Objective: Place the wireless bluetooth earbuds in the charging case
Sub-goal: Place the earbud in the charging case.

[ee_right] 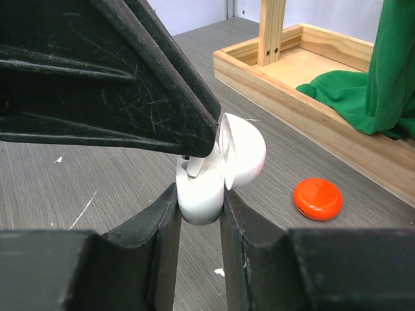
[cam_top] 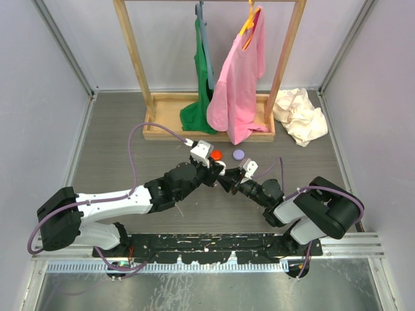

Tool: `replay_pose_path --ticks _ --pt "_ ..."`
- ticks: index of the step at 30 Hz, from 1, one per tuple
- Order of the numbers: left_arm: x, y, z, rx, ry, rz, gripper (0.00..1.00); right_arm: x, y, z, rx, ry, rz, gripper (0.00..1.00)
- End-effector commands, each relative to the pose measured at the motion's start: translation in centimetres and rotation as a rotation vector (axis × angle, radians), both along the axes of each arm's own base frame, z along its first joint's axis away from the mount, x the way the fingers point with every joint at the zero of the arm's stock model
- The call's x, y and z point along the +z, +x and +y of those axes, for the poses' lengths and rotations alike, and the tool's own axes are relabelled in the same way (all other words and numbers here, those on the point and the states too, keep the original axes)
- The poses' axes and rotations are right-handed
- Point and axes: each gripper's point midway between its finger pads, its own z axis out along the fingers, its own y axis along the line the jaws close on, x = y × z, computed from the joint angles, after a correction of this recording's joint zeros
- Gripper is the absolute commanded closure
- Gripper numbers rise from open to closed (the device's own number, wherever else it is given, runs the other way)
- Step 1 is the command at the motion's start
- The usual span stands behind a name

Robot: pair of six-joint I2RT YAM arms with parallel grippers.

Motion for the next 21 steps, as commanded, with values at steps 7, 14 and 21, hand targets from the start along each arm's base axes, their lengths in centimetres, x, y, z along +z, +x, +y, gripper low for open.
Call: replay_pose_path --ticks 7,14,21 --pt "2.5 -0.7 0.2 -0.03 -0.056 -0.059 0.89 5.4 -0.2 -0.5 -0.016 0.135 -0.162 0.94" --pt "2.0 -1.0 0.2 -0.047 -0.049 -0.059 0.88 5.5 -0.1 -0.5 -0.019 0.138 -0.163 0.94" --pt "1.7 -1.0 -0.2 -0.052 -0.039 -0.055 0.88 5.4 -0.1 -0.4 -0.017 0.136 -0.161 0.94"
